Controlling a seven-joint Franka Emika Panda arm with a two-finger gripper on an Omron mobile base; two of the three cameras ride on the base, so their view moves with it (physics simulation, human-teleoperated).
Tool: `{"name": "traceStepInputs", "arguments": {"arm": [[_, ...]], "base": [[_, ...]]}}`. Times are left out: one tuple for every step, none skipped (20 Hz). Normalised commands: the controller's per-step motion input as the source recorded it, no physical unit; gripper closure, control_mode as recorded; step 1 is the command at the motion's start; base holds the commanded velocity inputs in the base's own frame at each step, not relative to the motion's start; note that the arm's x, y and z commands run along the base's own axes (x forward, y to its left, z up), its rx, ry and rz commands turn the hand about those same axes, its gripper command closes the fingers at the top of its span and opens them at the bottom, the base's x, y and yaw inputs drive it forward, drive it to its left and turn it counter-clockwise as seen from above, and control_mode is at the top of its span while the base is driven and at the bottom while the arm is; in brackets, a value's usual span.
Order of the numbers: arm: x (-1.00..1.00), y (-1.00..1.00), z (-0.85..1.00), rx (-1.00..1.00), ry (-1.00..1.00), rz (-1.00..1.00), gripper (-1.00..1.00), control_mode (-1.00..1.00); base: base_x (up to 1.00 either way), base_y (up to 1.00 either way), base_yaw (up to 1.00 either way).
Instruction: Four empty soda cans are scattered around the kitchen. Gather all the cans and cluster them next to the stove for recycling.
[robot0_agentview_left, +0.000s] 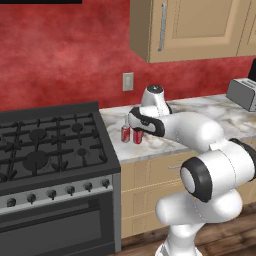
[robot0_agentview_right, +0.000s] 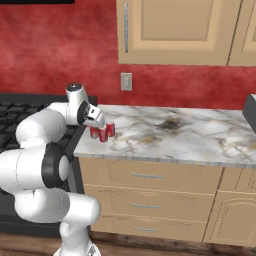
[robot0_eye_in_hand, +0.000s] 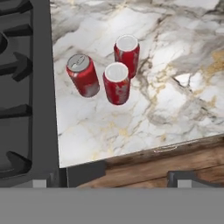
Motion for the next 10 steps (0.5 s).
{"name": "traceStepInputs", "arguments": {"arm": [[-0.36,0.03,0.16,0.0,0.0,0.0,-1.0,-1.0],[-0.33,0.02,0.16,0.0,0.0,0.0,-1.0,-1.0],[-0.37,0.0,0.14,-0.03,0.0,0.0,-1.0,-1.0],[-0.34,0.0,0.13,-0.03,0.0,0.0,-1.0,-1.0],[-0.37,0.0,0.14,-0.02,0.0,0.0,-1.0,-1.0],[-0.39,-0.03,0.14,0.0,0.0,0.0,-1.0,-1.0],[-0.35,-0.01,0.15,0.0,0.0,0.0,-1.0,-1.0],[-0.34,0.0,0.14,0.0,0.0,0.0,-1.0,-1.0],[-0.3,-0.01,0.15,0.0,0.0,0.0,-1.0,-1.0],[-0.28,-0.04,0.15,0.0,0.0,0.0,-1.0,-1.0]], "base": [[0.0,0.0,0.0],[0.0,0.0,0.0],[0.0,0.0,0.0],[0.0,0.0,0.0],[0.0,0.0,0.0],[0.0,0.0,0.0],[0.0,0.0,0.0],[0.0,0.0,0.0],[0.0,0.0,0.0],[0.0,0.0,0.0]]}}
